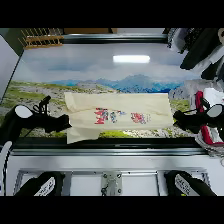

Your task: Fold the clothes and pants, and hang the long-sleeved shirts on hangers.

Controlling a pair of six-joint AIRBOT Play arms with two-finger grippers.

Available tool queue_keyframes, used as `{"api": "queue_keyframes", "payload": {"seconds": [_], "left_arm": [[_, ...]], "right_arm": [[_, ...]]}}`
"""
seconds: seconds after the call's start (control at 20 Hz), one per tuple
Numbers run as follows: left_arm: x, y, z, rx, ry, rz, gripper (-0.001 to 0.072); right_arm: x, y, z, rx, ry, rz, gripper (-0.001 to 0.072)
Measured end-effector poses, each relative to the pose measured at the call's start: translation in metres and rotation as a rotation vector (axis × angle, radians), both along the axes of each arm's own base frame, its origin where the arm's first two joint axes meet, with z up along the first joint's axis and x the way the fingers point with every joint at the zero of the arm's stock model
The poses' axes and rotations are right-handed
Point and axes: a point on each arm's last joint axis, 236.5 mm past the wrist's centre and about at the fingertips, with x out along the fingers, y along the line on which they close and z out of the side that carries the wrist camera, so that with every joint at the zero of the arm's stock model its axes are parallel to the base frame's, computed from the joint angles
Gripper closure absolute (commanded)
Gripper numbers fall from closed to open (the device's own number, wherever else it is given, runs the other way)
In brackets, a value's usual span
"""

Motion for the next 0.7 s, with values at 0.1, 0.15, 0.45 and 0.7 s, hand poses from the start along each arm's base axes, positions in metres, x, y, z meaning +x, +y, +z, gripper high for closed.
{"api": "queue_keyframes", "payload": {"seconds": [0.1,0.15,0.45,0.7], "left_arm": [[0.027,0.003,0.005,0.005,-0.026,-0.010,0.0701],[0.041,0.004,0.007,0.007,-0.038,-0.016,0.0701],[0.114,0.010,0.006,0.016,-0.081,-0.033,0.0701],[0.162,0.015,-0.010,0.017,-0.085,-0.033,0.0250]], "right_arm": [[0.021,-0.004,0.004,-0.002,-0.005,0.017,0.0703],[0.031,-0.005,0.006,-0.003,-0.007,0.025,0.0703],[0.101,-0.004,0.006,-0.011,-0.029,0.084,0.0703],[0.142,0.005,-0.011,-0.011,-0.048,0.112,0.0617]]}}
